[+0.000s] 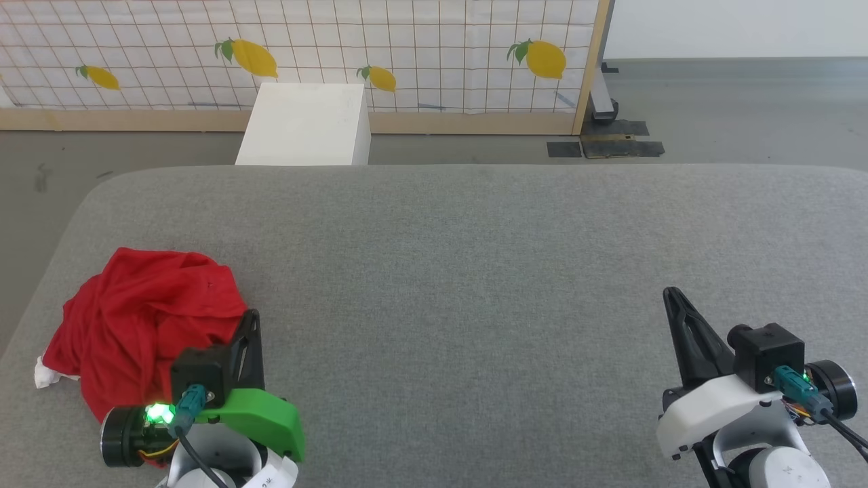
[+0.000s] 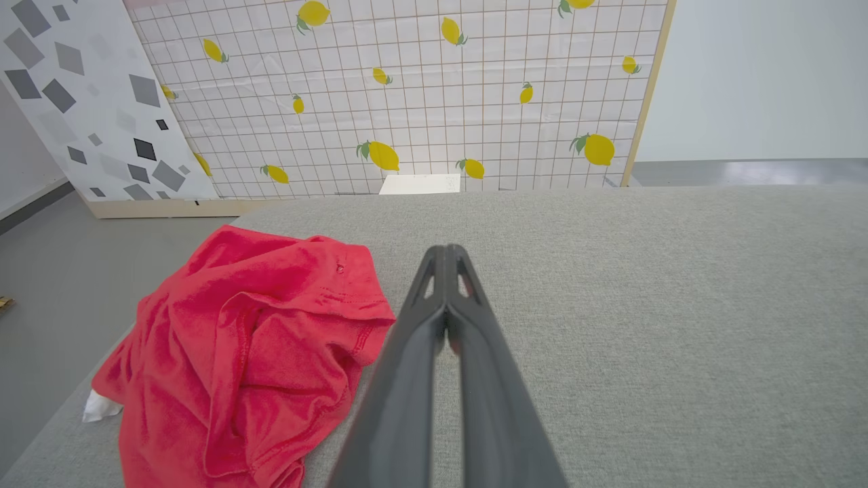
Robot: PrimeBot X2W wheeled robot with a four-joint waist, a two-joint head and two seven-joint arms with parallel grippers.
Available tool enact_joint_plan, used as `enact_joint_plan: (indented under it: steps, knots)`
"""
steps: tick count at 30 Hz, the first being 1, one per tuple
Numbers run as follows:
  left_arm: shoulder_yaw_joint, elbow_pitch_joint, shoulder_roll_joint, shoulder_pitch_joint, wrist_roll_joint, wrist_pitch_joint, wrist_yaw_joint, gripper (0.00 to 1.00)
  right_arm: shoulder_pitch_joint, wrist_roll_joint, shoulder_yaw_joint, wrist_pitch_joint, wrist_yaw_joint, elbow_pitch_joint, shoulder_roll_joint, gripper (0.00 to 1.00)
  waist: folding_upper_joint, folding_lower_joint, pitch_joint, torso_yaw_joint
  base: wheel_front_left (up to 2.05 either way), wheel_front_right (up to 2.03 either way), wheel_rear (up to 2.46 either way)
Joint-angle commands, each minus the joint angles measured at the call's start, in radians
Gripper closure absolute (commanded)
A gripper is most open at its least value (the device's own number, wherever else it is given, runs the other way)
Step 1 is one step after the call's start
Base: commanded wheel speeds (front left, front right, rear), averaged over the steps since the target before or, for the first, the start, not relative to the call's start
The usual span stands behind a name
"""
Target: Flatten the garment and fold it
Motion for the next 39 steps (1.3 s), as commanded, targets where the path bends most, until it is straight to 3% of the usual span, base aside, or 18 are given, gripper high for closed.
enact_joint_plan:
  steps: [1, 26, 27, 39]
  knots:
    - [0.003, -0.003, -0.004, 0.004, 0.013, 0.001, -0.001, 1.0, 0.015, -0.006, 0.001, 0.0, -0.002, -0.005, 0.002, 1.0, 0.0, 0.0, 0.0, 0.0, 0.0, 0.0, 0.0]
    - [0.003, -0.003, -0.004, 0.004, 0.013, 0.001, -0.001, 1.0, 0.015, -0.006, 0.001, 0.0, -0.002, -0.005, 0.002, 1.0, 0.0, 0.0, 0.0, 0.0, 0.0, 0.0, 0.0]
    - [0.0, 0.0, 0.0, 0.0, 0.0, 0.0, 0.0, 0.0, 0.0, 0.0, 0.0, 0.0, 0.0, 0.0, 0.0, 0.0, 0.0, 0.0, 0.0, 0.0, 0.0, 0.0, 0.0]
    - [-0.024, 0.016, 0.0, -0.005, -0.018, -0.017, 0.011, 0.0, 0.009, 0.024, -0.009, -0.017, 0.0, 0.011, 0.0, 0.0, 0.0, 0.0, 0.0, 0.0, 0.0, 0.0, 0.0]
